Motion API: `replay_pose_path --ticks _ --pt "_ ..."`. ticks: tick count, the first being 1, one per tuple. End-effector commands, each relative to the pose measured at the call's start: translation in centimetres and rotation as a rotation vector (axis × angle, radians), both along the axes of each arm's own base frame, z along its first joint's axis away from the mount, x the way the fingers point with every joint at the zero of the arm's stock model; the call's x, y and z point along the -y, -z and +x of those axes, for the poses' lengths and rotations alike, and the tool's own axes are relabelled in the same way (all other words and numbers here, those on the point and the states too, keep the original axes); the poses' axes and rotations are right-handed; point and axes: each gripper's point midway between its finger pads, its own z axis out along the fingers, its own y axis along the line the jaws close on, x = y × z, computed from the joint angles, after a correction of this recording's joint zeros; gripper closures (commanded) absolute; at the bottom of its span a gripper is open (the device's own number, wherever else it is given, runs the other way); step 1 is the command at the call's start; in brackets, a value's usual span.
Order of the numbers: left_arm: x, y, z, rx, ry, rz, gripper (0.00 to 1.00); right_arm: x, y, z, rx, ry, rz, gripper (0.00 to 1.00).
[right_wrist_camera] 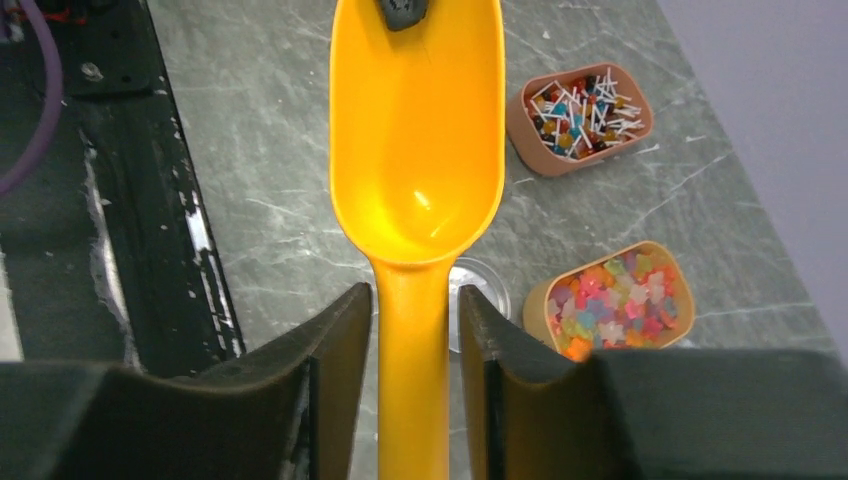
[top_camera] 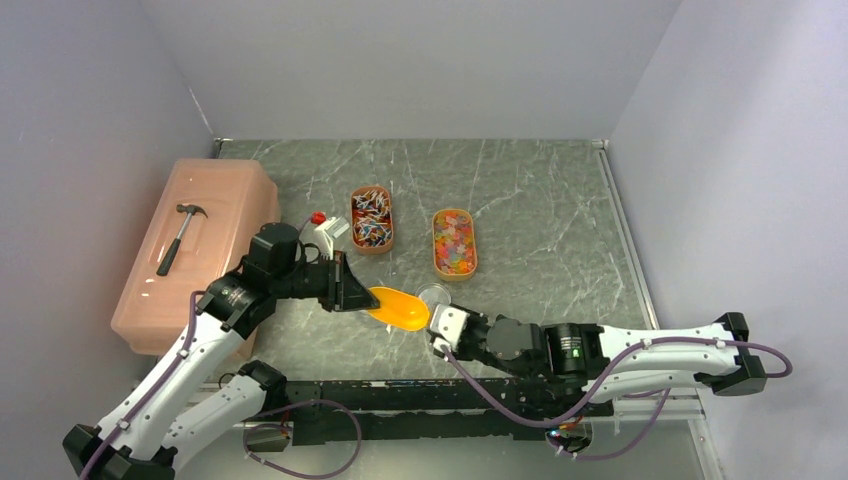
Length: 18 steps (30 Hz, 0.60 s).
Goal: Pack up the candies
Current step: Pick up the spatula from the center of the board.
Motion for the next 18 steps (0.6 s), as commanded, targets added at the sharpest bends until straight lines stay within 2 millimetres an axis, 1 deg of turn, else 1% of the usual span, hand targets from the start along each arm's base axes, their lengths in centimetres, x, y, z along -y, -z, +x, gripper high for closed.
replay_pose_path --ticks 1,4,6,10,13,18 --pt "0.4 -0.2 0.1 0.001 0.011 -0.024 0.97 -0.2 -4.2 0.1 -0.037 0.035 0.135 0.54" --pt "0.4 -0.5 0.1 0.004 0.012 -0.034 0.97 0.1 -4.5 -0.3 -0.050 0.016 0.152 0.46" --pt "0.5 -0.7 0.0 0.002 0.017 -0.041 0.97 0.4 -4.6 -0.3 -0.053 0.015 0.164 0.43" --pt "0.7 -1.4 -0.2 -0.008 0.027 -0.068 0.97 0.7 -4.4 -0.8 -0.054 -0.018 0.174 0.42" --pt "0.9 -1.9 -0.4 -0.027 0.032 -0.081 0.97 0.5 -3.5 -1.5 -0.045 -0.072 0.158 0.42" --pt "0.9 -2.9 -0.7 -0.033 0.039 -0.098 0.97 0.3 -2.6 -1.4 -0.009 -0.086 0.159 0.41"
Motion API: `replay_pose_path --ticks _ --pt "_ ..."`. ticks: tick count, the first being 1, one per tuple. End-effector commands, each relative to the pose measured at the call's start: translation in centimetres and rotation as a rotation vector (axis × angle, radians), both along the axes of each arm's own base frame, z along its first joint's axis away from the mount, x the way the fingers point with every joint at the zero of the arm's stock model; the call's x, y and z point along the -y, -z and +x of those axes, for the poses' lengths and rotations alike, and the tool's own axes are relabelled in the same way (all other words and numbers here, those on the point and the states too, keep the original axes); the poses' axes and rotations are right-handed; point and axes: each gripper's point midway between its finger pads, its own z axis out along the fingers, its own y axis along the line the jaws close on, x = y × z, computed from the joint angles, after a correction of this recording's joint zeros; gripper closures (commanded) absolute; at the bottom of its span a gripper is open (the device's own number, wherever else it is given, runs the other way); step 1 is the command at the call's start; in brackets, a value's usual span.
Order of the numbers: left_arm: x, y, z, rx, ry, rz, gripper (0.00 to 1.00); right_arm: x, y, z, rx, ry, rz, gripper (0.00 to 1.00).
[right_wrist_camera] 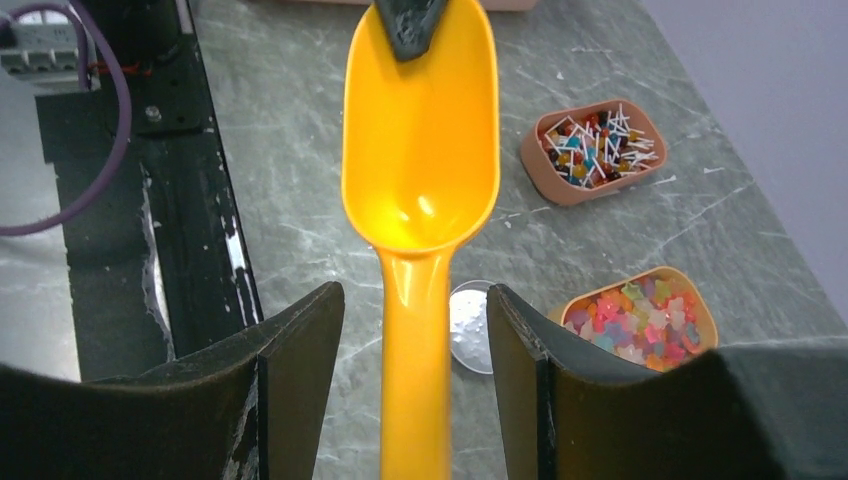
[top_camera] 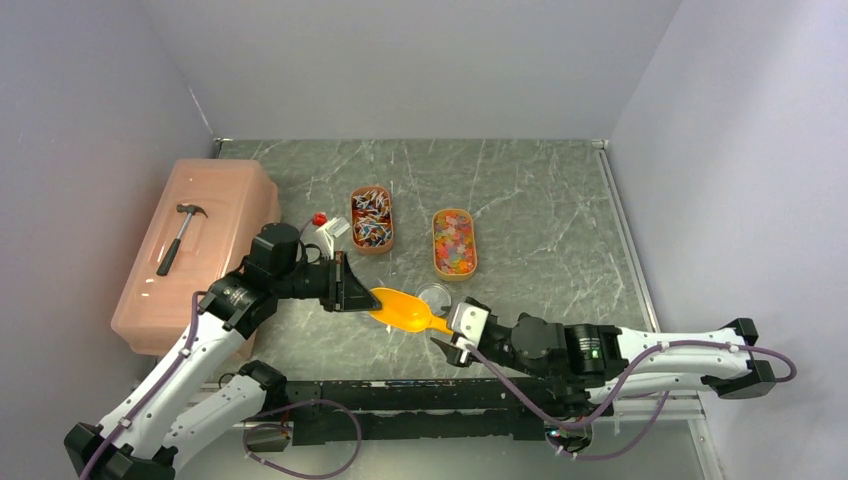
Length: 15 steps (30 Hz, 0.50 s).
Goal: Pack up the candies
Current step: Pick up the spatula from the center of the board.
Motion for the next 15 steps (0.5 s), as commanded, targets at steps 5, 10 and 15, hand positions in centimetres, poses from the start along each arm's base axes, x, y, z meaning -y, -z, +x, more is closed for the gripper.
replay_pose_path --ticks 5,10,15 --pt "0.7 -3.5 -0.8 0.010 0.052 -0.096 0.97 -0.8 -0.3 0.0 0.063 -0.027 0.048 0.42" --pt "0.8 -3.1 -1.0 -0.013 0.074 -0.100 0.97 -1.2 -0.9 0.1 0.083 -0.030 0.067 0.47" --pt "1.0 -2.9 -1.1 -0.028 0.086 -0.108 0.97 -1.7 -0.8 0.1 0.090 -0.037 0.062 0.51"
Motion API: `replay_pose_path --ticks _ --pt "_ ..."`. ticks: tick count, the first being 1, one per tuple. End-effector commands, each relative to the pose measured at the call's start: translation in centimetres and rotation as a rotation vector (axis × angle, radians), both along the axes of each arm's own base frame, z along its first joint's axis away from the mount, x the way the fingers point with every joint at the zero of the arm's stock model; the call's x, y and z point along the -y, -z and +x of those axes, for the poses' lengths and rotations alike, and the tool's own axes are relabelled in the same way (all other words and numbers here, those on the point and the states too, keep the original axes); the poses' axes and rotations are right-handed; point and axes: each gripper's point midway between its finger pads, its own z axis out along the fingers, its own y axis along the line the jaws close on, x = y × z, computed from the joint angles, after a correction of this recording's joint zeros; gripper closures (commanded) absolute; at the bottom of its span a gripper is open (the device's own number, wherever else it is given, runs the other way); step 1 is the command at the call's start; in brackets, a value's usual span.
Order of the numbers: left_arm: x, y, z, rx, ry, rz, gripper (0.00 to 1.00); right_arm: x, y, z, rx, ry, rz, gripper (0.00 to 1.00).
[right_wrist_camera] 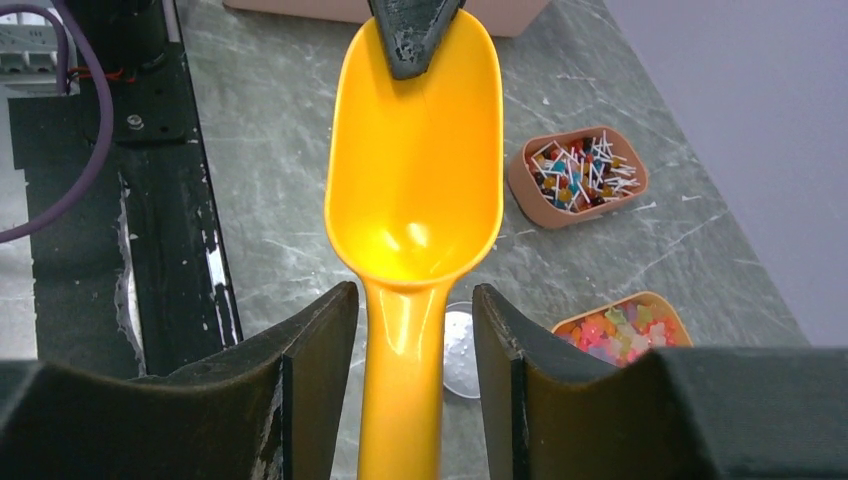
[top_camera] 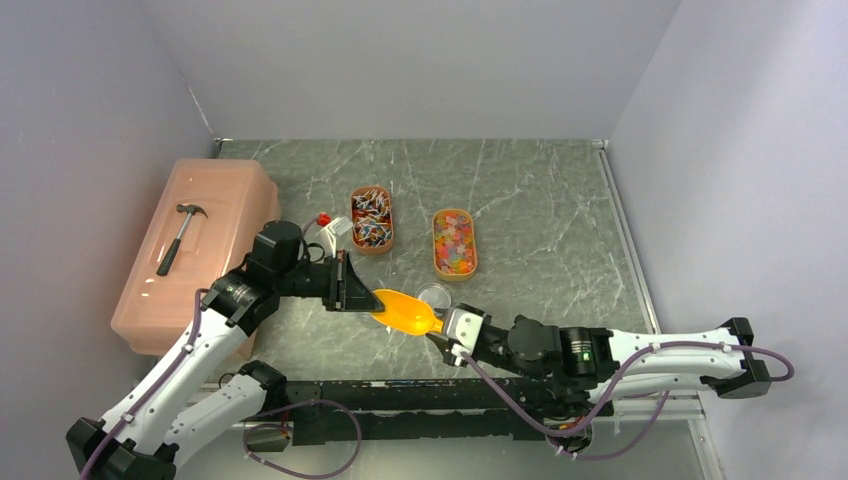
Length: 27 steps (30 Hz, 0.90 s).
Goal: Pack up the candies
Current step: Pick up the spatula from the center of the board.
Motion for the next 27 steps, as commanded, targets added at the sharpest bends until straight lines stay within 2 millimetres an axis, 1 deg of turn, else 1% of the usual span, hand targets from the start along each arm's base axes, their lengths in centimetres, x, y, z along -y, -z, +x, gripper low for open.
replay_pose_path --ticks 1,8,11,19,21,25,27 --pt "0.5 -2.2 -0.3 0.041 0.047 -0.069 0.97 -0.9 -1.7 -0.2 0.018 -0.016 0.057 0.52" --pt "0.5 -2.1 -0.5 0.031 0.056 -0.069 0.97 -1.2 -1.4 -0.3 0.016 -0.024 0.045 0.60" --pt "0.5 -2.3 -0.5 0.035 0.055 -0.073 0.97 -1.2 -1.3 -0.3 0.013 -0.025 0.037 0.60" --pt "0.6 -2.6 -0.5 0.036 0.060 -0.075 0.97 -1.4 -0.3 -0.2 0.009 -0.018 -0.010 0.60" --pt "0.6 -2.6 -0.4 0.036 0.062 -0.076 0.97 -1.5 -0.3 -0.3 0.007 -0.020 -0.010 0.65" --pt "0.6 -2.5 -0.4 0.033 0.061 -0.071 0.97 -1.6 -0.6 -0.3 0.009 -0.022 0.007 0.83" --pt "0.6 -2.4 -0.3 0.029 0.060 -0.069 0.97 -1.6 -0.9 -0.3 0.010 -0.025 0.020 0.88"
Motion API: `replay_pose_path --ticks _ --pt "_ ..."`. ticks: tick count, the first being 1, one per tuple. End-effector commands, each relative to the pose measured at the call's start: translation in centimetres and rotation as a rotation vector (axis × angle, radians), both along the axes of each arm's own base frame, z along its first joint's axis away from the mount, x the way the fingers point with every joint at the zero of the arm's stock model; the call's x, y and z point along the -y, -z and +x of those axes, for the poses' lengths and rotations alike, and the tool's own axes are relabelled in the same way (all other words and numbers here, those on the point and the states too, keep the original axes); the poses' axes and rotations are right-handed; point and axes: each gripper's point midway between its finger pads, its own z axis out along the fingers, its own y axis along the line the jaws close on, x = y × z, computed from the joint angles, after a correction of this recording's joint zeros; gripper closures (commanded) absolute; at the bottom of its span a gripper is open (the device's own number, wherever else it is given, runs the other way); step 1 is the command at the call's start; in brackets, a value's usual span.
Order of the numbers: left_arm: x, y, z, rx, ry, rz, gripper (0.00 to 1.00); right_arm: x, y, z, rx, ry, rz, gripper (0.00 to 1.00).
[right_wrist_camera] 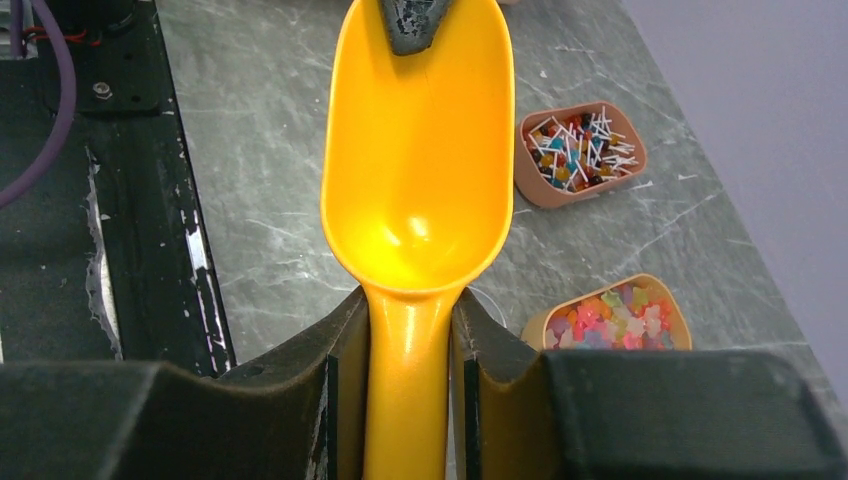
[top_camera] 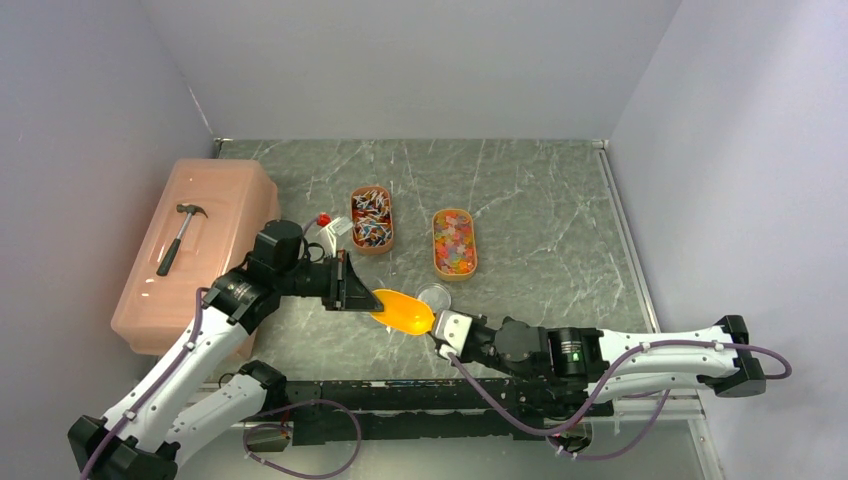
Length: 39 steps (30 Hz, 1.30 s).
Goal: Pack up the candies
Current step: Pick up the spatula from the center of the board.
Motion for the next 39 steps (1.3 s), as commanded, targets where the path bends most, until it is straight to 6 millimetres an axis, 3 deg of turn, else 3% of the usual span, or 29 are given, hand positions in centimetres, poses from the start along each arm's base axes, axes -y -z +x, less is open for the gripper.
replay_pose_path --ticks 1,3,7,16,29,35,39 --pt "0.7 -2.7 -0.4 0.049 0.061 -0.078 0.97 -1.0 -2.7 -0.8 -0.001 -0.049 0.089 0.91" --pt "0.7 -2.5 -0.3 0.049 0.058 -0.073 0.97 -0.8 -3.3 -0.9 -0.003 -0.050 0.119 1.00" --pt "0.6 -1.8 0.0 0.035 0.041 -0.047 0.95 -0.4 -4.2 -1.0 -0.005 -0.056 0.179 1.00" --pt "0.0 -1.1 1.5 0.057 -0.040 0.043 0.63 0.6 -3.1 -0.3 -0.046 0.011 0.122 1.00" --pt "-6.5 3.2 7.1 0.099 -0.477 0.453 0.24 4.8 -0.3 3.0 -0.112 0.334 0.011 1.00" --pt "-8.2 5.9 9.1 0.087 -0.567 0.592 0.20 6.0 -0.1 3.7 -0.153 0.436 0.022 1.00" --pt "-7.7 8.3 10.1 0.034 -0.554 0.637 0.20 6.6 -1.0 3.9 -0.194 0.472 0.080 1.00"
